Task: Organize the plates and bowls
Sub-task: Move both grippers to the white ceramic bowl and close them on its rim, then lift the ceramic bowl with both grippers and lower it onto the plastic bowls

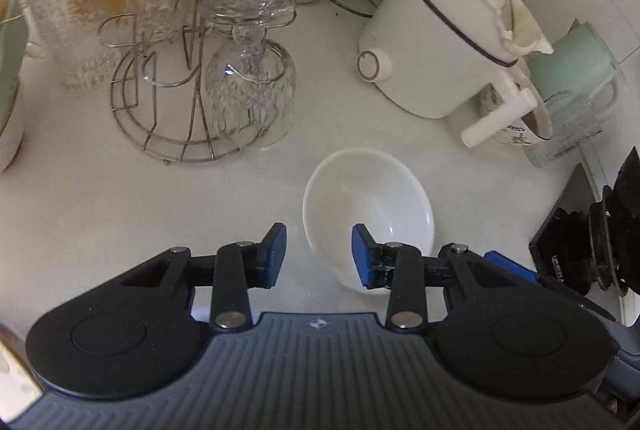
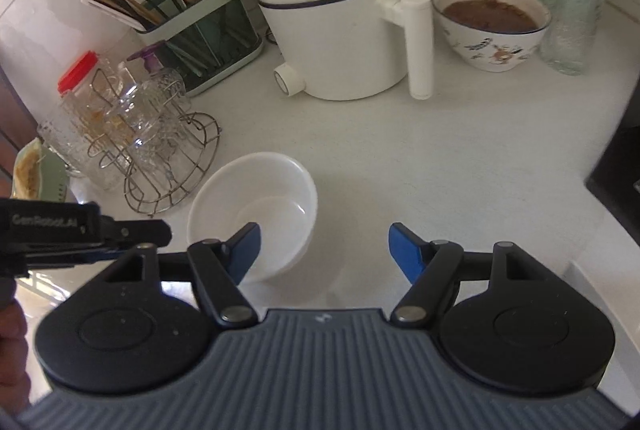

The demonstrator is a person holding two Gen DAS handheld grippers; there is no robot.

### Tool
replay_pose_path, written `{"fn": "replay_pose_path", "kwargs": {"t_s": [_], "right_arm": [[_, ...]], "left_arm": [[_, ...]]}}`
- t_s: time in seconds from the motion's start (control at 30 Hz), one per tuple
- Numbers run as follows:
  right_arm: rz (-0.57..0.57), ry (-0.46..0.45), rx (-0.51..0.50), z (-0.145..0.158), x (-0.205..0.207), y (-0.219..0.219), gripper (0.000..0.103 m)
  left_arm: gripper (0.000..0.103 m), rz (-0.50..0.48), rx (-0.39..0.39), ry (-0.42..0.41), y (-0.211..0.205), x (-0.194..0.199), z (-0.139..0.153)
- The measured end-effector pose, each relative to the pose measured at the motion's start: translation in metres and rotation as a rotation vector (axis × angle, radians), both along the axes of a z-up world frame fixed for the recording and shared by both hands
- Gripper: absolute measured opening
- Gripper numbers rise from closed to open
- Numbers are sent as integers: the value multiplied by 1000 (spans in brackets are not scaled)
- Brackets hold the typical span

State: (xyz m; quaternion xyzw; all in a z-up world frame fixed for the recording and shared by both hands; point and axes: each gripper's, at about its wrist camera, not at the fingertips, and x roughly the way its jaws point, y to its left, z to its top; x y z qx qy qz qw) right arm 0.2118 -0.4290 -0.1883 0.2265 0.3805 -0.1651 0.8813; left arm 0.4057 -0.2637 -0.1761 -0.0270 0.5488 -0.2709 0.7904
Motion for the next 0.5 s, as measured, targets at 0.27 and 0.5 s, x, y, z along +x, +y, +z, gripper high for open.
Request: {"fn": "replay_pose_path", "kwargs": {"t_s": [0.27, 0.5], "right_arm": [[23, 26, 46, -18, 28, -10, 45], [69, 79, 53, -33, 39, -2, 17]], "left_arm": [[19, -24, 16, 25, -14, 22, -21], [13, -43, 10, 53, -24, 23, -29]]}}
